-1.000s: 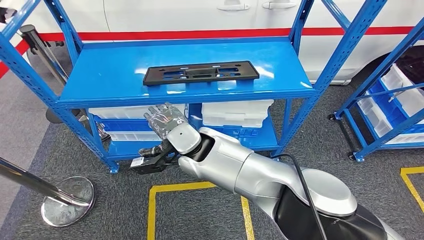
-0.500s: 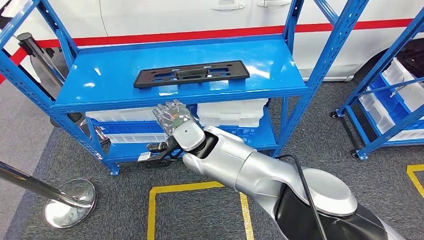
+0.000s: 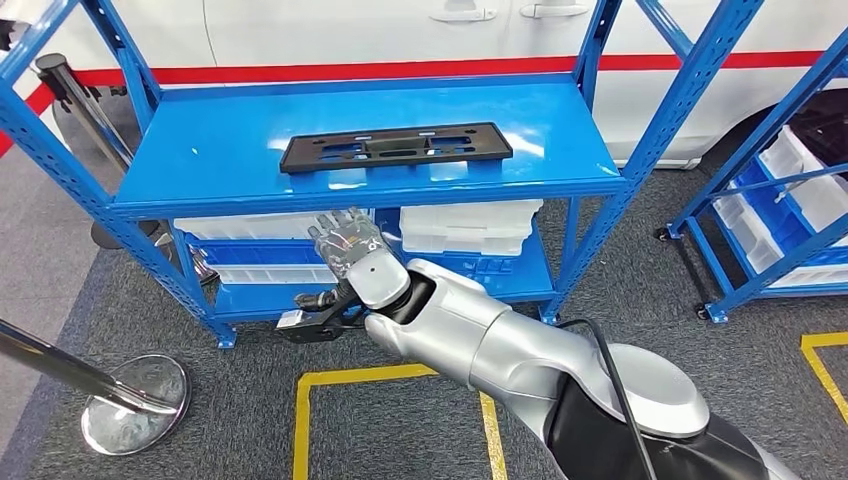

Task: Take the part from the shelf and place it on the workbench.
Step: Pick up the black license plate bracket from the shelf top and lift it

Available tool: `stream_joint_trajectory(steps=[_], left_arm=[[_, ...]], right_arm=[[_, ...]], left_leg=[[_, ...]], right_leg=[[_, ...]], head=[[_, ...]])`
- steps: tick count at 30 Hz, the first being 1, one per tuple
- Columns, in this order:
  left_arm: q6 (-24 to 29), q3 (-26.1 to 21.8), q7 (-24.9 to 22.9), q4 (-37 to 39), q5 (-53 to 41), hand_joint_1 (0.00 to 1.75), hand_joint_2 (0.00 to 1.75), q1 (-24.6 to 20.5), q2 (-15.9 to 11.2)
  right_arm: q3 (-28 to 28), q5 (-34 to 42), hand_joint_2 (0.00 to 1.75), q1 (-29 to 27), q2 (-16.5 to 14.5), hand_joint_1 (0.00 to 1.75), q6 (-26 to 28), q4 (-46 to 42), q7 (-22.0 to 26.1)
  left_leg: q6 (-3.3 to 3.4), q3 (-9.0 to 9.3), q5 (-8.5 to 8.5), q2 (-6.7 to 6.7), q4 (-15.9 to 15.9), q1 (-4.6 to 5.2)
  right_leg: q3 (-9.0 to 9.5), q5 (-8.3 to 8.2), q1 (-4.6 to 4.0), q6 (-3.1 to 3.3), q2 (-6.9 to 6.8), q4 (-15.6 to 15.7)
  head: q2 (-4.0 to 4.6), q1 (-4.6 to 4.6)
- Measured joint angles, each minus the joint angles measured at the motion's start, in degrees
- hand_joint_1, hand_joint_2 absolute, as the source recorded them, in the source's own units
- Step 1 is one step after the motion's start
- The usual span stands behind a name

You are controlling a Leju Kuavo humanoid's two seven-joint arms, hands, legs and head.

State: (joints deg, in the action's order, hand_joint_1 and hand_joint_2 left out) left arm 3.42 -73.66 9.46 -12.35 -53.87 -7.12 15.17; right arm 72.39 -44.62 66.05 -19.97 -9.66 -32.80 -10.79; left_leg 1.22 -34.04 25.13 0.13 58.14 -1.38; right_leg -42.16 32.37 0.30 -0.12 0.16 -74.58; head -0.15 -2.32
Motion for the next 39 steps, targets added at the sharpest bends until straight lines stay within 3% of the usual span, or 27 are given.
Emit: stream_joint_trajectory(steps=[1,2,4,5,7,10,12,14,15,16,17,20,22,26,27,29,31,32,33,35,37,39], left_arm=[[0.0,0.0,0.0,0.0,-0.1,0.0,0.0,0.0,0.0],[0.0,0.0,0.0,0.0,-0.2,0.0,0.0,0.0,0.0],[0.0,0.0,0.2,0.0,-0.2,0.0,0.0,0.0,0.0],[0.0,0.0,0.3,0.0,-0.2,0.0,0.0,0.0,0.0],[0.0,0.0,0.4,0.0,-0.2,0.0,0.0,-0.1,0.0],[0.1,0.0,0.4,0.0,-0.3,0.0,0.0,-0.2,0.0],[0.2,0.0,0.3,0.0,-0.5,0.0,0.0,-0.2,0.0],[0.3,0.0,0.2,0.0,-0.8,0.0,0.0,-0.2,0.0],[0.4,0.0,0.2,0.0,-1.0,0.0,0.0,-0.1,0.0],[0.5,0.0,0.1,0.0,-1.2,0.0,0.0,-0.1,0.0],[0.5,0.0,0.1,0.0,-1.3,0.0,0.0,-0.1,0.0],[0.4,0.0,0.0,0.0,-1.6,0.0,0.0,-0.1,-0.2],[0.3,0.0,-0.3,0.0,-1.8,0.0,0.0,-0.2,-0.2],[0.3,0.0,-0.3,0.0,-2.6,0.0,0.0,-0.3,-0.3],[0.3,0.0,-0.2,0.0,-2.7,0.0,0.0,-0.3,-0.3],[0.3,0.0,-0.2,0.0,-2.7,0.0,0.0,-0.4,-0.3],[0.3,0.0,-0.1,0.0,-2.7,0.0,0.0,-0.5,-0.3],[0.3,0.0,-0.1,0.0,-2.8,0.0,0.0,-0.5,-0.3],[0.3,0.0,0.0,0.0,-2.8,0.0,0.0,-0.5,-0.3],[0.3,0.0,0.0,0.0,-3.1,0.0,0.0,-0.5,-0.3],[0.5,0.0,0.1,0.0,-3.4,0.0,0.0,-0.6,-0.3],[0.7,0.0,0.2,0.0,-3.7,0.0,0.0,-0.7,-0.3]], right_arm=[[0.0,0.0,0.0,-0.3,0.0,0.0,0.0,0.2,0.0],[0.0,0.0,0.0,-0.4,0.0,0.0,0.0,0.4,0.0],[0.0,-0.1,0.0,-0.4,0.1,0.0,0.0,0.6,0.1],[0.0,-0.2,0.0,-0.4,0.0,0.0,0.0,0.7,0.1],[0.0,-0.2,0.0,-0.3,0.0,0.0,0.1,0.8,0.2],[0.0,-0.2,0.0,-0.2,0.0,0.0,0.1,1.1,0.2],[0.0,-0.3,0.0,-0.1,0.0,0.0,0.3,1.3,0.2],[0.0,-0.5,0.0,-0.2,-0.1,0.0,0.5,1.5,0.4],[0.0,-0.7,0.0,-0.4,-0.1,0.0,0.6,1.8,0.6],[0.0,-1.0,0.0,-0.7,-0.1,0.0,0.6,2.2,0.8],[0.0,-1.3,0.0,-1.0,-0.1,0.0,0.7,2.7,1.1],[-0.1,-2.1,0.0,-1.3,-0.1,0.0,1.5,4.1,1.9],[-0.1,-2.5,0.0,-1.3,-0.1,0.0,2.0,4.9,2.3],[-0.4,-3.1,0.0,-1.1,-0.1,0.0,1.6,5.4,2.8],[-0.6,-3.1,0.0,-1.0,-0.2,0.0,1.3,5.4,2.8],[-0.8,-3.2,0.0,-1.0,-0.1,0.0,0.9,5.4,2.7],[-0.8,-3.2,0.0,-1.3,-0.1,0.0,0.7,5.5,2.7],[-0.8,-3.3,0.0,-1.4,-0.1,0.0,0.7,5.5,2.7],[-0.8,-3.4,0.0,-1.5,0.0,0.0,0.7,5.5,2.7],[-0.9,-3.7,0.0,-1.4,0.0,0.0,0.7,5.5,2.7],[-1.0,-4.0,0.0,-1.3,0.0,0.0,0.7,5.6,2.8],[-1.1,-4.1,0.0,-1.2,0.0,0.0,0.7,5.6,2.8]], left_leg=[[0.0,0.01,0.05,0.03,0.1,-0.01],[-0.05,0.04,0.12,0.06,0.1,-0.03],[-0.34,0.11,0.34,0.11,0.3,0.0],[-0.59,0.09,0.46,0.14,0.4,0.1],[-1.21,0.02,0.56,0.14,0.4,0.24],[-2.21,-0.06,0.99,0.04,0.7,0.03],[-2.58,-1.67,3.16,0.01,4.3,-0.05],[-2.78,-5.28,6.25,0.02,11.6,-0.05],[-2.84,-6.99,7.06,0.02,14.7,-0.05],[-2.82,-7.88,6.8,0.02,15.9,-0.04],[-2.71,-7.71,5.48,0.02,15.1,-0.04],[-1.82,-2.98,0.07,-0.01,4.6,0.21],[-1.29,-1.13,-0.45,0.0,1.0,0.55],[-0.63,-0.24,-0.22,0.02,0.0,0.27],[-0.37,0.07,-0.18,-0.04,-0.3,0.09],[0.07,0.39,0.12,-0.1,-0.4,0.1],[0.22,0.75,0.54,-0.04,-0.3,0.08],[0.19,1.06,0.85,0.01,-0.2,0.07],[0.08,1.47,1.23,0.05,-0.1,0.04],[-0.35,2.27,2.08,0.08,0.1,0.06],[-1.02,2.5,2.61,0.12,0.3,0.18],[-1.69,2.52,2.79,0.1,0.2,0.16]], right_leg=[[-0.45,-0.43,0.16,-0.07,-0.01,-0.7],[0.21,-1.93,0.31,-0.06,-0.03,0.9],[3.68,-5.69,0.41,0.18,-0.09,8.2],[5.21,-6.82,0.31,0.36,-0.1,11.5],[6.39,-7.09,-0.02,0.7,-0.03,14.3],[6.66,-7.24,0.05,1.55,0.1,14.9],[7.1,-7.29,0.26,2.24,0.04,15.4],[7.28,-7.03,0.05,2.75,-0.04,15.4],[7.38,-6.89,-0.1,2.9,-0.04,15.4],[7.52,-6.73,-0.24,2.99,-0.02,15.4],[7.74,-6.55,-0.35,3.0,0.03,15.3],[8.59,-5.76,-0.64,2.71,0.13,15.1],[8.75,-5.47,-0.76,2.25,0.14,15.1],[8.35,-4.4,-0.76,1.17,0.12,13.8],[7.29,-3.37,-0.69,0.82,0.1,11.7],[3.41,-0.84,-0.32,0.34,0.05,4.8],[-0.28,-0.19,0.05,0.11,0.04,-0.5],[-0.84,-1.41,0.22,0.07,0.02,-0.4],[-0.29,-3.61,0.36,0.09,-0.01,1.9],[2.52,-7.85,0.37,0.27,-0.08,9.1],[4.53,-8.76,0.14,0.62,-0.08,13.5],[5.03,-8.17,-0.08,1.11,0.06,14.2]], head=[[0.0,0.0],[0.0,0.01],[0.0,0.01],[0.0,0.0],[0.0,-0.04],[0.0,-0.07],[0.0,-0.08],[0.0,-0.08],[0.0,-0.08],[0.0,-0.08],[0.0,-0.09],[0.0,-0.08],[0.0,-0.07],[0.0,-0.03],[0.0,-0.03],[0.0,-0.02],[0.0,-0.02],[0.0,-0.02],[0.0,-0.02],[0.0,-0.02],[0.0,-0.04],[0.0,-0.05]])
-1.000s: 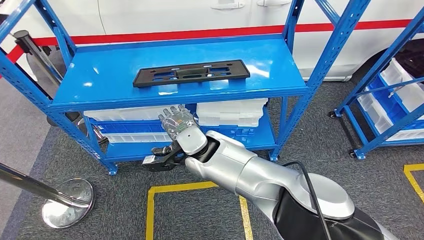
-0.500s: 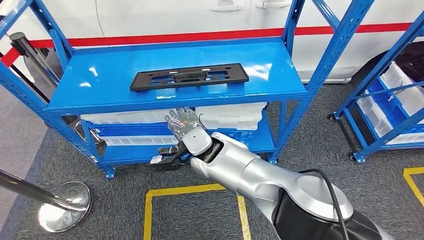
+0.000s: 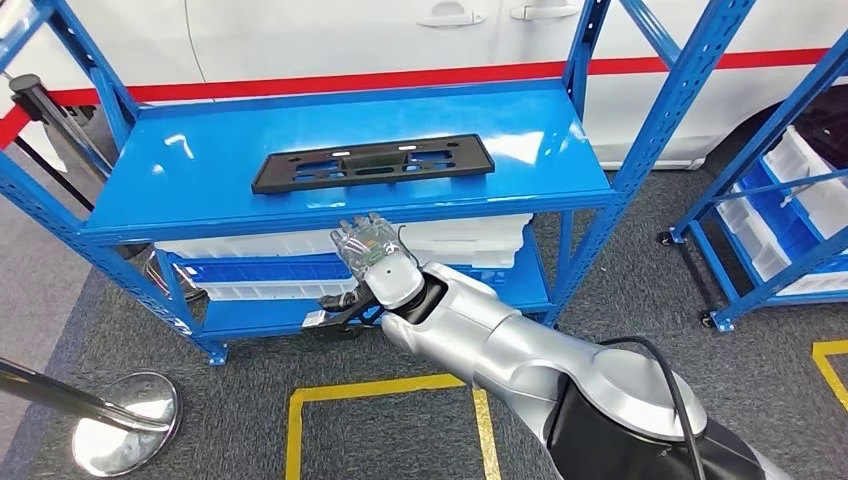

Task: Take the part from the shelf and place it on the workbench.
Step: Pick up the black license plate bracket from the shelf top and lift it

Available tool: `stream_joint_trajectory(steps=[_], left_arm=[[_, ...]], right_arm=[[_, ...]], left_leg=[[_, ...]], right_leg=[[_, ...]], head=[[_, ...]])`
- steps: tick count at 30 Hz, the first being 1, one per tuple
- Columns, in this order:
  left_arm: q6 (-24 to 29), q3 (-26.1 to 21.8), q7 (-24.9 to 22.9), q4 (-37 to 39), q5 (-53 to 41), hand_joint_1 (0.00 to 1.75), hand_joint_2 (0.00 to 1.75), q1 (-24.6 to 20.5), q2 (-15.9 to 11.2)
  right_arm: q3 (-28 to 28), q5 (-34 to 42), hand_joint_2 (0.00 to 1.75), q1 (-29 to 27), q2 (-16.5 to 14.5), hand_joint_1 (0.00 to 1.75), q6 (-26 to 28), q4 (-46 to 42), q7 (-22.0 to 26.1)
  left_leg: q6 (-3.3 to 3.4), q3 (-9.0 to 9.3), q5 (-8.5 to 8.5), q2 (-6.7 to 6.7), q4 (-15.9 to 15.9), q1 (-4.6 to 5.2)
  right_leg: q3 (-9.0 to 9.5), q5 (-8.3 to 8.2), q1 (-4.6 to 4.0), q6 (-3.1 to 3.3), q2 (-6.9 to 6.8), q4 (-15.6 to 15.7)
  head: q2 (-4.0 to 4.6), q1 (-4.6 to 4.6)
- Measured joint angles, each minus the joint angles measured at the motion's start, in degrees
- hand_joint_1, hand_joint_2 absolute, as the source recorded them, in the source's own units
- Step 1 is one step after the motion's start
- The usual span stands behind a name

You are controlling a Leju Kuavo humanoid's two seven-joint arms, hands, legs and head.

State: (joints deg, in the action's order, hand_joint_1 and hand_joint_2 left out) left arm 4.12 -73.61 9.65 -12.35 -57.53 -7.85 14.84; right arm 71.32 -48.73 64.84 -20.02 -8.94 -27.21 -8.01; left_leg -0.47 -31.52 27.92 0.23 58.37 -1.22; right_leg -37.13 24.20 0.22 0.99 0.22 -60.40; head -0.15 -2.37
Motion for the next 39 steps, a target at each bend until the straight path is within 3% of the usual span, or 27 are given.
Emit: stream_joint_trajectory(steps=[3,6,7,8,9,11,12,15,18,21,22,23,24,26,28,31,34,35,37,39], left_arm=[[0.3,0.0,-0.1,0.0,-0.1,0.0,0.0,-0.1,0.0],[0.5,0.0,-0.3,0.0,-0.2,0.0,0.0,-0.1,0.0],[0.5,0.0,-0.3,0.0,-0.2,0.0,0.0,-0.1,0.0],[0.5,0.0,-0.3,0.0,-0.2,0.0,0.0,0.0,0.0],[0.5,0.0,-0.3,0.0,-0.2,0.0,0.0,0.1,0.0],[0.5,0.0,-0.3,0.0,-0.4,0.0,0.0,0.1,0.0],[0.5,0.0,-0.3,0.0,-0.5,0.0,0.0,0.1,0.0],[0.4,0.0,-0.2,0.0,-0.6,0.0,0.0,-0.1,0.0],[0.4,0.0,-0.2,0.0,-0.6,0.0,0.0,-0.1,0.0],[0.4,0.0,-0.2,0.0,-0.6,0.0,0.0,0.0,0.1],[0.4,0.0,-0.2,0.0,-0.6,0.0,0.0,0.0,0.0],[0.4,0.0,-0.2,0.0,-0.6,0.0,0.0,0.0,0.0],[0.5,0.0,-0.3,0.0,-0.7,0.0,0.0,0.0,0.0],[0.6,0.0,-0.4,0.0,-0.8,0.0,0.0,0.0,0.1],[0.7,0.0,-0.6,0.0,-0.8,0.0,0.0,0.1,0.1],[0.8,0.0,-0.8,0.0,-0.9,0.0,0.0,0.1,0.1],[0.9,0.0,-0.8,0.0,-1.2,0.0,0.0,0.1,0.1],[0.9,0.0,-0.8,0.0,-1.2,0.0,0.0,0.0,0.1],[0.9,0.0,-0.8,0.0,-1.2,0.0,0.0,0.1,0.1],[0.9,0.0,-0.8,0.0,-1.2,0.0,0.0,0.1,0.1]], right_arm=[[0.0,-0.2,0.0,0.2,-0.1,0.0,0.0,0.0,-0.1],[-0.1,-0.3,0.0,0.6,-0.1,0.0,0.4,-0.1,-0.5],[-0.2,-0.3,0.0,0.6,-0.1,0.0,0.5,-0.2,-0.7],[-0.3,-0.3,0.0,0.6,-0.1,0.0,0.6,-0.3,-0.9],[-0.3,-0.3,0.0,0.6,-0.1,0.0,0.5,-0.5,-1.1],[-0.5,-0.3,0.0,0.9,-0.2,0.0,0.4,-1.0,-1.5],[-0.5,-0.3,0.0,1.1,-0.3,0.0,0.4,-1.1,-1.7],[-0.6,-0.3,0.0,1.5,-0.3,0.0,0.2,-1.4,-2.0],[-0.8,-0.3,0.0,1.8,-0.4,0.0,0.2,-1.8,-2.1],[-1.0,-0.3,0.0,1.9,-0.3,0.0,0.2,-1.9,-2.2],[-1.0,-0.3,0.0,1.8,-0.3,0.0,0.1,-1.9,-2.2],[-1.0,-0.3,0.0,1.7,-0.2,0.0,0.1,-1.8,-2.2],[-1.0,-0.3,0.0,1.6,-0.1,0.0,0.0,-1.8,-2.1],[-1.1,-0.5,0.0,1.6,-0.1,0.0,0.0,-1.8,-2.1],[-1.1,-0.8,0.0,1.6,-0.1,0.0,0.0,-1.7,-2.0],[-1.1,-1.0,0.0,1.6,0.0,0.0,-0.4,-1.7,-2.0],[-1.1,-0.8,0.0,1.6,-0.1,0.0,-1.2,-2.2,-2.2],[-1.1,-0.8,0.0,1.7,-0.2,0.0,-1.4,-2.4,-2.3],[-1.0,-0.7,0.0,1.7,-0.3,0.0,-1.6,-2.6,-2.3],[-1.0,-0.7,0.0,1.5,-0.3,0.0,-1.8,-2.7,-2.3]], left_leg=[[-0.71,-0.78,1.81,-0.14,2.4,-0.21],[-1.05,-6.32,6.01,-0.14,12.8,-0.24],[-1.09,-8.06,6.36,-0.14,15.4,-0.23],[-1.03,-8.87,5.56,-0.14,16.0,-0.23],[-0.88,-8.55,3.66,-0.14,14.4,-0.21],[-0.22,-5.74,-0.88,-0.16,7.1,-0.03],[0.15,-4.3,-2.14,-0.17,3.8,0.15],[0.76,-2.92,-2.32,-0.12,0.5,0.6],[1.43,-2.25,-2.57,-0.21,-0.4,0.07],[2.05,-1.74,-2.34,-0.33,-0.7,-0.04],[2.11,-1.61,-2.18,-0.3,-0.6,-0.04],[2.11,-1.4,-1.96,-0.25,-0.6,-0.05],[2.02,-1.11,-1.68,-0.19,-0.5,-0.07],[1.76,-0.48,-1.05,-0.11,-0.3,-0.11],[1.32,-0.2,-0.42,-0.1,0.0,-0.07],[0.29,-0.41,-0.02,-0.14,0.1,0.05],[-0.58,-0.41,1.01,-0.29,1.1,-0.15],[-0.75,-1.4,2.06,-0.29,3.3,-0.18],[-0.99,-5.53,4.64,-0.28,10.6,-0.21],[-1.08,-9.42,5.06,-0.29,15.9,-0.21]], right_leg=[[0.76,0.15,0.21,0.89,0.08,0.6],[1.31,0.57,0.03,1.63,-0.06,0.7],[1.42,0.74,-0.12,1.78,-0.06,0.7],[1.57,0.93,-0.24,1.87,-0.01,0.6],[1.81,1.16,-0.36,1.91,0.07,0.5],[2.4,1.68,-0.58,1.82,0.2,0.4],[2.55,1.88,-0.69,1.7,0.22,0.3],[2.54,2.0,-0.76,1.09,0.1,0.4],[1.77,3.2,-0.74,0.18,0.0,-1.2],[-3.29,7.2,-0.24,-0.6,0.01,-10.9],[-5.07,7.81,-0.05,-0.76,0.0,-13.8],[-6.04,7.34,0.16,-0.9,-0.02,-14.9],[-5.93,5.8,0.34,-0.97,-0.05,-13.8],[-3.72,1.62,0.58,-0.97,-0.12,-8.2],[-1.35,-0.36,0.46,-0.79,-0.19,-3.0],[-0.11,0.23,-0.02,-0.13,-0.06,-0.4],[0.93,0.55,0.22,0.86,0.1,0.6],[1.46,0.66,0.35,1.19,0.07,0.9],[2.16,1.1,0.26,1.68,-0.04,1.1],[2.71,1.63,0.07,1.9,-0.03,1.1]], head=[[0.0,-0.03],[0.0,-0.05],[0.0,-0.05],[0.0,-0.05],[0.0,-0.06],[0.0,-0.04],[0.0,-0.04],[0.0,-0.02],[0.0,0.02],[0.0,0.03],[0.0,0.03],[0.0,0.03],[0.0,0.03],[0.0,0.03],[0.01,0.03],[0.0,-0.02],[0.0,-0.06],[0.0,-0.07],[0.0,-0.09],[0.0,-0.08]])
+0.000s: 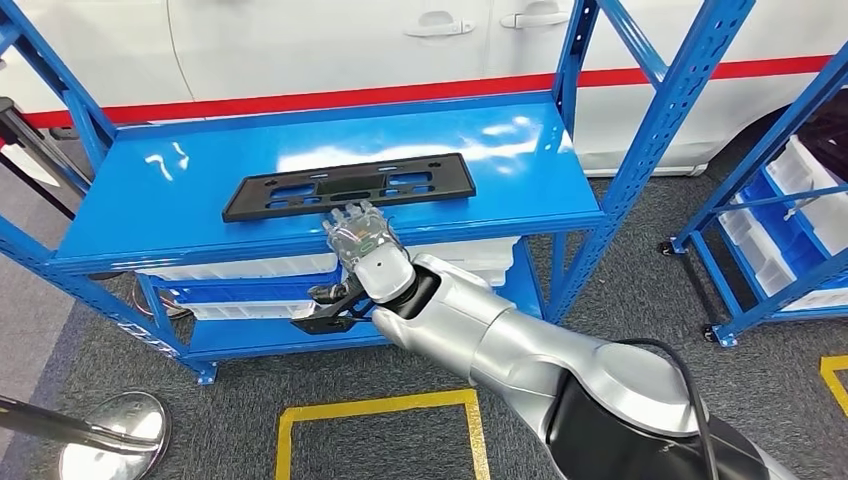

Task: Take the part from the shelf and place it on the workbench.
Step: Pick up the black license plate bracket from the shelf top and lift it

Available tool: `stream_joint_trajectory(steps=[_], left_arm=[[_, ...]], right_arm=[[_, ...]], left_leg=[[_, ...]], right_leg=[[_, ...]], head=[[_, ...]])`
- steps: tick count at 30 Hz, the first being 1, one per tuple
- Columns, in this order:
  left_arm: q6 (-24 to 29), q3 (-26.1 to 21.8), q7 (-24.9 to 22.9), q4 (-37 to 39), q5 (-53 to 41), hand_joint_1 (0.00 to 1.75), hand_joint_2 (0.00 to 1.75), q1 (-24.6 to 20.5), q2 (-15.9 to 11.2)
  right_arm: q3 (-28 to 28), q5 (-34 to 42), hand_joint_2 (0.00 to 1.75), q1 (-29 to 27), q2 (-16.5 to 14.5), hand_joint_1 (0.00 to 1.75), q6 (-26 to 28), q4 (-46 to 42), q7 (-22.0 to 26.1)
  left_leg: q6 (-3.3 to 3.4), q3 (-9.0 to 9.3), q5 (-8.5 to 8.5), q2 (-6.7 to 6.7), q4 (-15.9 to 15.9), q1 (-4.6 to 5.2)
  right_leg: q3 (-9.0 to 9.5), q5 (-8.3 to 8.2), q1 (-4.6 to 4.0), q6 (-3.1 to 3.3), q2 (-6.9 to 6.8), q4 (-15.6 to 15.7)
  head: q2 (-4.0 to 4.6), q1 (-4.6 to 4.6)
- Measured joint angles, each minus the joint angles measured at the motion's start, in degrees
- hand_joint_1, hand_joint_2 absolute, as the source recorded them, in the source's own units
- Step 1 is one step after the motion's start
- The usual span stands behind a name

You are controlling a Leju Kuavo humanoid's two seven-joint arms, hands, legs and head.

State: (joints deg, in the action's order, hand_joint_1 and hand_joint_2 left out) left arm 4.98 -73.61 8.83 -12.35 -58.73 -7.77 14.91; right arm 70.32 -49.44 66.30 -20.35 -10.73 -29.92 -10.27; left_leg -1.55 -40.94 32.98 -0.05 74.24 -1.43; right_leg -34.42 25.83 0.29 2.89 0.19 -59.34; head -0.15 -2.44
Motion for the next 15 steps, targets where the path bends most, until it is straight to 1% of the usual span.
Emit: stream_joint_trajectory(steps=[1,2,3,4,5,6,7,9,10,11,12,13,14,15], left_arm=[[0.0,0.0,0.0,0.0,0.0,0.0,0.0,0.1,0.0],[0.0,0.0,0.0,0.0,0.0,0.0,0.0,0.1,0.0],[0.0,0.0,0.0,0.0,0.0,0.0,0.0,0.2,0.0],[0.0,0.0,0.0,0.0,0.0,0.0,0.0,0.3,0.0],[0.0,0.0,0.0,0.0,0.0,0.0,0.0,0.2,0.0],[0.0,0.0,0.0,0.0,0.0,0.0,0.0,0.1,0.0],[0.0,0.0,0.0,0.0,0.0,0.0,0.0,0.0,0.0],[0.0,0.0,0.0,0.0,0.0,0.0,0.0,-0.1,0.0],[0.0,0.0,0.1,0.0,0.0,0.0,0.0,0.0,0.0],[-0.1,0.0,0.1,0.0,0.0,0.0,0.0,0.0,0.0],[-0.2,0.0,0.2,0.0,0.0,0.0,0.0,0.1,0.1],[-0.2,0.0,0.3,0.0,0.0,0.0,0.0,0.1,0.1],[-0.3,0.0,0.4,0.0,0.0,0.0,0.0,0.0,0.1],[-0.4,0.0,0.4,0.0,0.0,0.0,0.0,0.0,0.1]], right_arm=[[0.0,0.0,0.0,-0.1,0.0,0.0,0.0,0.0,0.0],[0.0,0.0,0.0,-0.1,0.0,0.0,0.0,-0.1,0.0],[0.0,0.0,0.0,-0.1,-0.1,0.0,0.0,-0.2,0.0],[0.0,0.0,0.0,-0.1,-0.1,0.0,-0.1,-0.3,0.0],[0.0,0.0,0.0,0.0,-0.1,0.0,-0.1,-0.3,0.0],[0.0,0.0,0.0,0.0,-0.2,0.0,-0.1,-0.4,0.0],[0.0,0.0,0.0,0.0,-0.2,0.0,-0.1,-0.4,0.0],[0.0,0.0,0.0,0.0,-0.2,0.0,-0.1,-0.6,0.0],[0.0,0.0,0.0,0.1,-0.2,0.0,-0.1,-0.7,0.0],[0.0,0.0,0.0,0.2,-0.2,0.0,-0.1,-0.7,0.0],[0.0,0.0,0.0,0.2,-0.2,0.0,-0.1,-0.8,0.0],[0.0,0.1,0.0,0.2,-0.2,0.0,-0.1,-0.8,0.0],[0.1,0.2,0.0,0.0,-0.1,0.0,-0.2,-0.8,0.0],[0.1,0.3,0.0,-0.2,0.0,0.0,-0.2,-0.8,0.0]], left_leg=[[0.09,-0.5,-1.52,0.0,-0.5,0.01],[0.27,0.13,-4.03,0.0,-3.2,0.04],[0.56,1.44,-6.76,-0.01,-7.2,0.1],[0.84,2.91,-8.67,-0.02,-10.8,0.31],[1.13,4.1,-9.57,-0.05,-13.6,0.5],[1.37,4.71,-9.61,-0.05,-15.0,0.69],[1.55,4.97,-9.19,-0.02,-15.4,0.86],[1.97,5.42,-9.04,0.02,-16.0,0.67],[2.25,5.8,-8.99,0.0,-16.4,0.49],[2.56,6.21,-8.92,-0.06,-16.7,0.31],[2.83,6.53,-8.77,-0.11,-16.8,0.22],[3.06,6.7,-8.54,-0.11,-16.8,0.21],[3.19,6.83,-8.31,-0.08,-16.8,0.22],[3.21,7.03,-8.03,-0.02,-16.7,0.23]], right_leg=[[0.38,0.3,-0.08,0.01,0.08,0.0],[0.88,0.66,-0.13,-0.01,0.18,-0.1],[1.36,1.05,-0.16,-0.07,0.26,-0.1],[1.76,1.41,-0.27,-0.22,0.33,-0.1],[1.96,1.69,-0.35,-0.41,0.37,-0.1],[1.99,1.87,-0.42,-0.62,0.36,-0.1],[2.01,1.96,-0.48,-0.87,0.33,0.0],[2.16,2.27,-0.51,-1.44,0.2,0.0],[1.94,2.82,-0.52,-1.75,0.13,-0.8],[1.11,3.75,-0.5,-2.04,0.1,-2.6],[-0.44,5.0,-0.37,-2.27,0.08,-5.6],[-2.6,6.36,-0.25,-2.44,0.07,-9.4],[-4.9,7.26,-0.1,-2.58,0.07,-12.9],[-6.69,7.25,0.03,-2.69,0.06,-15.1]], head=[[0.0,0.0],[0.0,0.01],[0.0,0.01],[0.0,0.01],[0.0,0.01],[0.0,0.02],[0.0,0.02],[0.01,0.04],[0.01,0.04],[0.01,0.05],[0.01,0.06],[0.0,0.06],[0.0,0.07],[0.0,0.07]])
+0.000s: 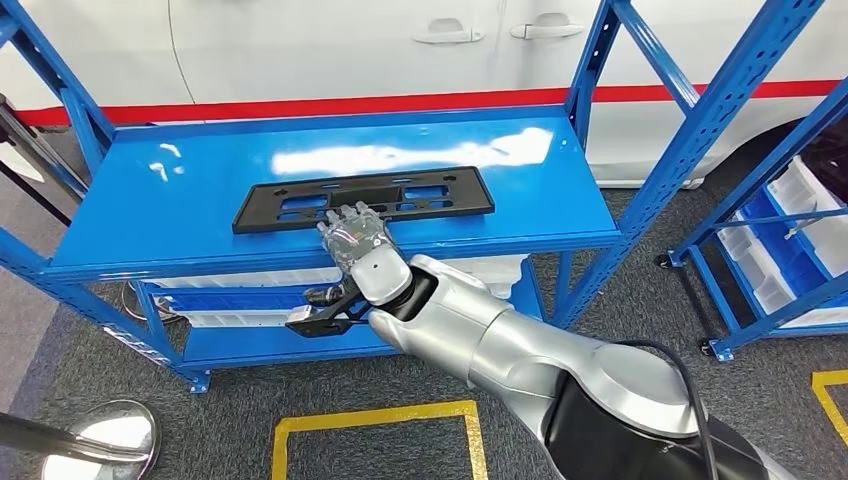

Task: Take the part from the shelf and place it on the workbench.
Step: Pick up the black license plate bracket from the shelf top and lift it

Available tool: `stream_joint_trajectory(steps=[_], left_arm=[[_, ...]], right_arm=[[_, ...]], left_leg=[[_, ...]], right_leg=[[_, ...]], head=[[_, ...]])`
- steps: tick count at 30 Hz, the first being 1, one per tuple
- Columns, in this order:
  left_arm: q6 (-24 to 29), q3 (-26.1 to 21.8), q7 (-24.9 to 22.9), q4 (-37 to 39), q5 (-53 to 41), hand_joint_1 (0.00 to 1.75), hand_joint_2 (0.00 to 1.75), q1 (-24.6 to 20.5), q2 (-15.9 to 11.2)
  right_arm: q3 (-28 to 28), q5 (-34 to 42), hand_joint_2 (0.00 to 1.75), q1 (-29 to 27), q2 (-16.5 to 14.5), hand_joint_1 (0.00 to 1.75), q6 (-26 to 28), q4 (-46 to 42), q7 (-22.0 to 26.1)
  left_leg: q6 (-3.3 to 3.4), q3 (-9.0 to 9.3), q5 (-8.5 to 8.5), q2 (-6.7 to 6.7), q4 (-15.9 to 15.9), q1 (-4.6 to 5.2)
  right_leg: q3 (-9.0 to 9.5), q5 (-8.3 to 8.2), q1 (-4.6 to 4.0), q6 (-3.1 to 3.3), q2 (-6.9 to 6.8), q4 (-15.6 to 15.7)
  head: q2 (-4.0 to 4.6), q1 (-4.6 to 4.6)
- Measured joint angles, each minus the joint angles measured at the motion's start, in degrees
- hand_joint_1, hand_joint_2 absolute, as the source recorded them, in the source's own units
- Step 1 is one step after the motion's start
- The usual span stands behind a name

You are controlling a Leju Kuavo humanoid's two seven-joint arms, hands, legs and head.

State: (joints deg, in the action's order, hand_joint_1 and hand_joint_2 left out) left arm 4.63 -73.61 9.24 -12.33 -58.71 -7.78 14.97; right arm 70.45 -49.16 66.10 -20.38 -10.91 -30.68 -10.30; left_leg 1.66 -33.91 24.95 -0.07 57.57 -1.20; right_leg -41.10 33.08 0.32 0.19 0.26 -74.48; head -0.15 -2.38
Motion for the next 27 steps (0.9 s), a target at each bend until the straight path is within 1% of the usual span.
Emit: stream_joint_trajectory(steps=[1,2,3,4,5,6,8,9,10,11,12,14,15,16,17,18,19,20,21,22,23,25,26,27], left_arm=[[0.0,0.0,0.0,0.0,0.0,0.0,0.0,0.0,0.0],[0.0,0.0,0.0,0.0,0.0,0.0,0.0,0.0,0.0],[0.0,0.0,0.0,0.0,0.0,0.0,0.0,0.0,0.0],[0.1,0.0,-0.1,0.0,0.1,0.0,0.0,0.0,0.0],[0.2,0.0,-0.1,0.0,0.1,0.0,0.0,0.1,0.1],[0.2,0.0,-0.2,0.0,0.2,0.0,0.0,0.1,0.1],[0.3,-0.1,-0.2,0.0,0.2,0.0,0.0,0.1,0.1],[0.3,-0.1,-0.2,0.0,0.1,0.0,0.0,0.1,0.1],[0.4,-0.1,0.0,0.0,0.0,0.0,0.0,0.1,0.1],[0.4,-0.1,0.1,0.0,-0.1,0.0,0.0,0.0,0.1],[0.4,-0.1,0.2,0.0,-0.2,0.0,0.0,0.0,0.1],[0.4,-0.1,0.2,0.0,-0.5,0.0,0.0,-0.1,0.1],[0.4,-0.1,0.2,0.0,-0.6,0.0,0.0,-0.1,0.1],[0.4,-0.1,0.2,0.0,-0.7,0.0,0.0,-0.1,0.1],[0.4,-0.1,0.2,0.0,-0.7,0.0,0.0,0.0,0.1],[0.4,-0.1,0.2,0.0,-0.7,0.0,0.0,0.0,0.1],[0.4,-0.1,0.2,0.0,-0.7,0.0,0.0,0.1,0.1],[0.3,-0.1,0.2,0.0,-0.7,0.0,0.0,0.1,0.1],[0.3,-0.1,0.2,0.0,-0.7,0.0,0.0,0.0,0.1],[0.3,-0.1,0.2,0.0,-0.7,0.0,0.0,-0.1,0.1],[0.3,-0.1,0.2,0.0,-0.7,0.0,0.0,-0.3,0.1],[0.3,-0.1,0.1,0.0,-0.8,0.0,0.0,-0.3,0.1],[0.3,-0.1,0.1,0.0,-0.8,0.0,0.0,-0.2,0.1],[0.3,-0.1,0.1,0.0,-0.8,0.0,0.0,-0.2,0.1]], right_arm=[[0.1,0.1,0.0,-0.2,0.1,0.0,0.0,0.0,0.0],[0.2,0.3,0.0,-0.3,0.1,0.0,0.0,0.0,0.0],[0.3,0.4,0.0,-0.3,0.1,0.0,0.0,0.0,0.0],[0.4,0.5,0.0,-0.3,0.1,0.0,0.0,0.0,0.0],[0.5,0.5,0.0,-0.2,0.2,0.0,0.0,0.0,0.0],[0.6,0.5,0.0,-0.2,0.2,0.0,0.0,0.0,0.0],[0.8,0.5,0.0,-0.2,0.2,0.0,0.0,0.0,0.0],[0.9,0.6,0.0,-0.2,0.2,0.0,0.0,0.0,0.0],[0.9,0.6,0.0,-0.1,0.1,0.0,0.0,-0.1,0.0],[1.0,0.6,0.0,0.0,0.1,0.0,0.0,-0.1,0.0],[1.0,0.6,0.0,0.0,0.1,0.0,0.0,-0.2,0.0],[1.2,0.7,0.0,0.0,0.0,0.0,-0.1,-0.2,0.0],[1.3,0.7,0.0,-0.1,0.0,0.0,-0.1,-0.1,0.1],[1.4,0.7,0.0,-0.2,0.0,0.0,-0.1,-0.1,0.1],[1.5,0.7,0.0,-0.3,0.0,0.0,-0.2,-0.1,0.1],[1.5,0.6,0.0,-0.3,0.0,0.0,-0.2,0.0,0.2],[1.6,0.6,0.0,-0.3,0.0,0.0,-0.2,0.0,0.2],[1.6,0.5,0.0,-0.2,0.0,0.0,-0.2,0.1,0.2],[1.7,0.4,0.0,-0.1,0.0,0.0,-0.2,0.2,0.3],[1.7,0.4,0.0,0.0,0.0,0.0,-0.1,0.3,0.5],[1.8,0.4,0.0,0.1,0.1,0.0,-0.1,0.4,0.6],[1.8,0.4,0.0,0.2,0.0,0.0,-0.1,0.6,0.7],[1.8,0.4,0.0,0.3,0.0,0.0,0.0,0.6,0.8],[1.8,0.4,0.0,0.4,0.1,0.0,0.0,0.7,0.8]], left_leg=[[-0.03,0.29,0.33,0.08,0.1,0.0],[-0.11,0.68,0.74,0.15,0.3,-0.01],[-0.25,1.14,1.21,0.2,0.5,-0.01],[-0.47,1.5,1.68,0.21,0.6,0.07],[-0.73,1.7,2.07,0.25,0.8,0.18],[-1.03,1.74,2.32,0.27,0.9,0.24],[-1.7,1.74,2.51,0.25,0.8,0.22],[-2.03,1.83,2.7,0.18,0.7,0.11],[-2.33,1.79,3.11,0.14,1.2,0.04],[-2.58,1.22,3.92,0.11,2.6,0.01],[-2.78,-0.08,5.09,0.11,5.2,-0.04],[-3.1,-4.4,7.45,0.11,12.6,-0.06],[-3.19,-6.37,7.77,0.11,15.3,-0.08],[-3.2,-7.5,7.01,0.11,16.2,-0.08],[-3.13,-7.48,5.13,0.1,14.9,-0.08],[-2.99,-6.44,2.43,0.1,11.6,-0.07],[-2.8,-4.97,0.19,0.1,7.8,-0.04],[-2.59,-3.53,-1.3,0.1,4.5,0.1],[-2.34,-2.59,-1.78,0.1,2.4,0.26],[-2.09,-2.2,-1.42,0.14,1.5,0.43],[-1.85,-2.02,-1.17,0.18,1.1,0.57],[-1.24,-1.52,-0.95,0.18,0.6,0.28],[-0.91,-1.13,-0.87,0.14,0.3,0.13],[-0.57,-0.77,-0.77,0.09,0.0,0.0]], right_leg=[[-0.85,-1.13,0.13,-0.06,-0.01,-0.2],[-0.58,-3.3,0.23,-0.04,-0.02,1.7],[0.56,-5.99,0.31,0.07,-0.04,5.3],[1.91,-7.87,0.26,0.23,-0.05,8.7],[3.21,-8.84,0.16,0.42,-0.06,11.6],[3.99,-8.98,0.01,0.62,-0.05,13.3],[4.54,-8.19,-0.22,1.05,0.06,14.2],[4.75,-8.13,-0.13,1.3,0.11,14.4],[5.15,-8.06,-0.01,1.57,0.13,14.7],[5.62,-8.0,0.15,1.83,0.11,15.1],[6.06,-7.87,0.24,2.08,0.05,15.3],[6.54,-7.46,0.13,2.45,-0.04,15.4],[6.76,-7.22,0.06,2.55,-0.04,15.4],[7.05,-6.96,0.02,2.58,0.02,15.3],[7.44,-6.65,0.0,2.56,0.11,15.3],[7.94,-6.28,0.0,2.48,0.21,15.3],[8.39,-5.91,-0.02,2.34,0.28,15.2],[8.68,-5.57,-0.11,2.14,0.34,15.2],[8.78,-5.36,-0.17,1.9,0.35,15.2],[8.74,-5.23,-0.23,1.64,0.34,15.2],[8.74,-5.14,-0.28,1.38,0.31,15.2],[8.78,-4.58,-0.3,0.82,0.16,15.0],[8.31,-3.8,-0.28,0.57,0.1,13.7],[7.14,-2.61,-0.24,0.33,0.06,11.2]], head=[[0.0,0.0],[0.0,0.01],[0.0,0.01],[0.0,0.01],[0.0,0.03],[0.0,0.01],[0.0,0.02],[0.0,0.0],[0.0,0.02],[0.0,-0.01],[0.0,-0.02],[0.0,-0.03],[0.0,-0.03],[0.0,-0.02],[0.0,-0.03],[0.0,-0.03],[0.0,-0.01],[0.0,-0.03],[0.0,-0.02],[0.0,-0.01],[0.0,-0.02],[0.0,0.01],[0.0,0.02],[0.0,0.04]])
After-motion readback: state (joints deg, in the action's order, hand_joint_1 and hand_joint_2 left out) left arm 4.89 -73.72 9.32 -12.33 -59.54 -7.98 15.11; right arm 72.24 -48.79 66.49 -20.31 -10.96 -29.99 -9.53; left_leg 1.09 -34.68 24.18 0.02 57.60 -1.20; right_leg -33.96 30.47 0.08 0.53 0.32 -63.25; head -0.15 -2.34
